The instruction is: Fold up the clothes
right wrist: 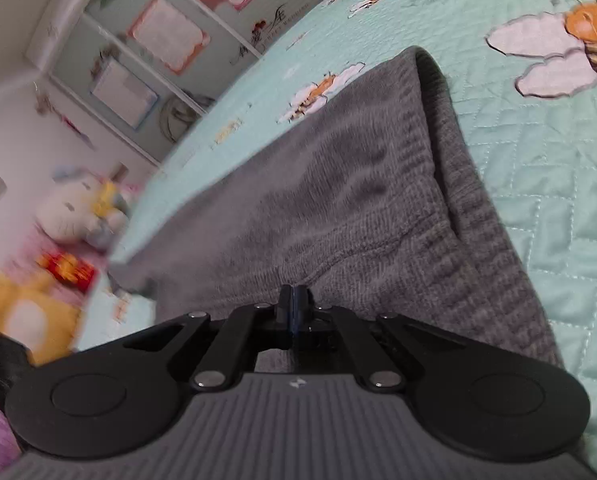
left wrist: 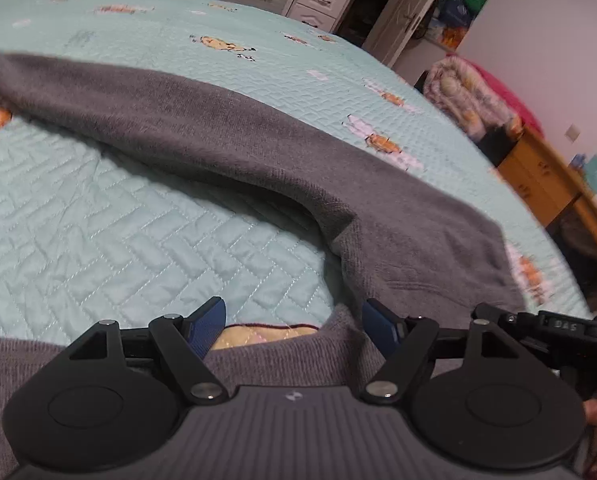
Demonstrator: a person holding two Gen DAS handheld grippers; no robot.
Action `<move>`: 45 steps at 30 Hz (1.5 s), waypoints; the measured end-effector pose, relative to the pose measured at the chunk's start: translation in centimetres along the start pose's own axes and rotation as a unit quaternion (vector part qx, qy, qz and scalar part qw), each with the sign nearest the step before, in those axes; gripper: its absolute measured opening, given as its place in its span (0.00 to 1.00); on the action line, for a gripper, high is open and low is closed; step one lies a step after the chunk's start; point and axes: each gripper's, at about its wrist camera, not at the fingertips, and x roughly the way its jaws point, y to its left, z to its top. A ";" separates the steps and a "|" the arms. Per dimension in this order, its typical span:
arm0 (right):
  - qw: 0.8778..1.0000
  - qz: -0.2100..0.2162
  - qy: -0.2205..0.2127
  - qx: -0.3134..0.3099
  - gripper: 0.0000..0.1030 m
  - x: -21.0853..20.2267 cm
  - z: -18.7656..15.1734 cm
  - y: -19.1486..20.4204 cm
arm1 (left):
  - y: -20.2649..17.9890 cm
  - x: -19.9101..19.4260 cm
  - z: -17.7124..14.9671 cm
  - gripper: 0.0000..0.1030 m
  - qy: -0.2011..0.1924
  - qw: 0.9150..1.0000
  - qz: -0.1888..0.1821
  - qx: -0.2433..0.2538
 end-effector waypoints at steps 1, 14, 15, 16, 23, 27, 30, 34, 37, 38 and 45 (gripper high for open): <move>1.000 -0.015 -0.011 -0.010 0.00 -0.4 0.1 0.4 | 0.7 -0.4 0.2 0.74 -0.001 1.000 -0.008 -0.019; 0.998 0.011 0.040 -0.043 0.00 4.9 -3.8 8.4 | 8.8 -8.0 0.5 0.59 -0.032 0.995 0.064 -0.074; 0.999 0.002 0.037 -0.029 0.00 5.0 -4.0 7.9 | 9.5 -8.3 0.1 0.58 -0.030 0.994 0.064 -0.079; 0.999 -0.008 0.032 -0.021 0.00 4.8 -4.1 7.9 | 10.1 -8.7 -0.4 0.56 -0.030 0.994 0.060 -0.086; 0.997 0.009 0.040 -0.072 0.14 4.7 -4.9 12.8 | 12.1 -10.4 -0.2 0.55 -0.045 0.991 0.033 -0.124; 0.990 -0.055 0.083 -0.101 0.20 7.7 -5.8 14.8 | 15.2 -12.3 2.0 0.58 -0.071 0.981 0.031 -0.177; 0.989 -0.025 0.075 -0.125 0.20 8.3 -5.4 17.8 | 18.4 -13.4 4.5 0.62 -0.097 0.968 0.050 -0.226; 0.988 0.048 0.070 -0.128 0.20 12.5 -4.7 22.8 | 22.3 -14.0 8.5 0.62 -0.126 0.949 0.073 -0.281; 0.988 0.095 0.070 -0.102 0.20 17.4 -3.8 26.5 | 24.3 -14.1 11.6 0.63 -0.149 0.941 0.091 -0.292; 0.988 0.108 0.069 -0.090 0.20 19.1 -3.6 27.4 | 25.0 -14.0 12.4 0.64 -0.155 0.938 0.096 -0.294; 0.984 0.163 0.071 -0.026 0.23 30.0 -4.2 30.5 | 30.4 -12.2 16.1 0.62 -0.179 0.924 0.115 -0.318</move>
